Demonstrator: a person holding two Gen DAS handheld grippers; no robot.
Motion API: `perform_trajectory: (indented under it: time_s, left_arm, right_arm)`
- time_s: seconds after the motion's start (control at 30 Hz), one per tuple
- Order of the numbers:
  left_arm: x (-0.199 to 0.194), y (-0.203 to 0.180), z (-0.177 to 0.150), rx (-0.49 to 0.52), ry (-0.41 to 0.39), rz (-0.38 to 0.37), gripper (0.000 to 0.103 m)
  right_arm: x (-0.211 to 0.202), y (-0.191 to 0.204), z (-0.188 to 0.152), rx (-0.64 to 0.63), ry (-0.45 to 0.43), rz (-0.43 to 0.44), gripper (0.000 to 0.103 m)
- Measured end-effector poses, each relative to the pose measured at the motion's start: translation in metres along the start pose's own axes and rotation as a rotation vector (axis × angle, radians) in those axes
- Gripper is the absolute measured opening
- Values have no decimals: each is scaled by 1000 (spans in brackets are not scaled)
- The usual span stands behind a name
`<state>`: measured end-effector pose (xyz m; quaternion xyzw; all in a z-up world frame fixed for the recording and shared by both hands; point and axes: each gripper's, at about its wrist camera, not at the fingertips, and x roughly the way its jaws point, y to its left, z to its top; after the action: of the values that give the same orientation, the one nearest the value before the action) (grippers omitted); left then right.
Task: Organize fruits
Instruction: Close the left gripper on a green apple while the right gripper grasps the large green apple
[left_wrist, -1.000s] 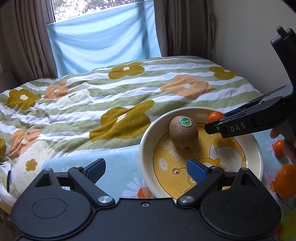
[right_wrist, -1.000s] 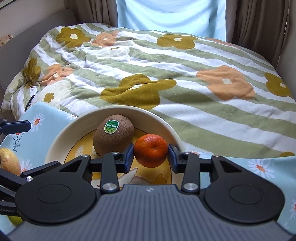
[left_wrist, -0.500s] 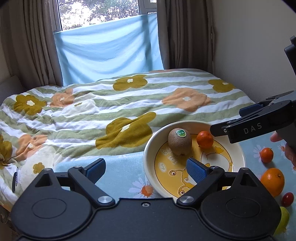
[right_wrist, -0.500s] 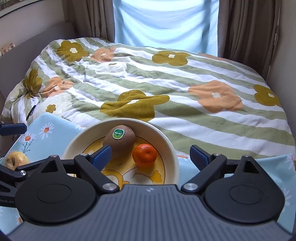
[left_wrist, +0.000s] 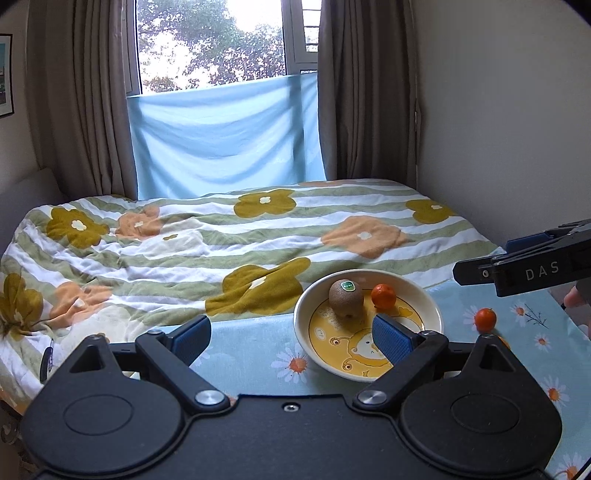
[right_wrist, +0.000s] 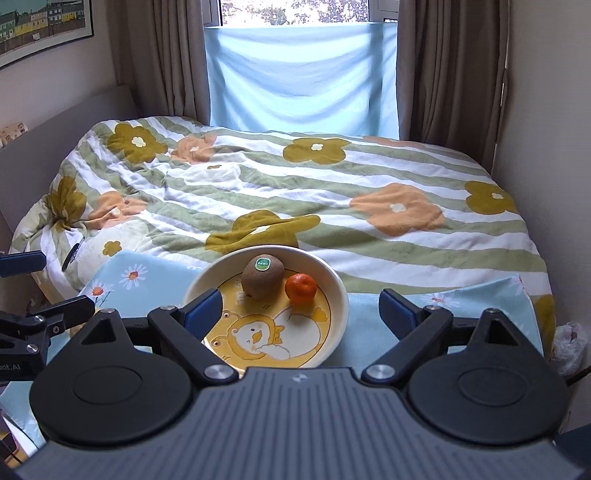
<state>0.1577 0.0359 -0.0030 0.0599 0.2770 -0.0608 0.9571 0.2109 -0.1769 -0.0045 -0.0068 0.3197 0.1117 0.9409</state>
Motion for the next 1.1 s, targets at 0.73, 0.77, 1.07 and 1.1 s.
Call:
perform_trajectory:
  time_s: [0.73,0.77,1.07,1.1]
  left_arm:
    - [-34,-6,-72,36,55,-55,96]
    - [-29,-7,-76,34,66,-47,96]
    - [23,-12,-102,31,135,-33,95]
    - [28,-13,-103,34,143,-31,94]
  right_arm:
    - [-83,23,-120,89,58,-136,103]
    - [-80,22,-124,84,65,-137,103]
    - [-39,12,-162,68,107,-145,103]
    - [-34,10,-164,66,113,-147,103]
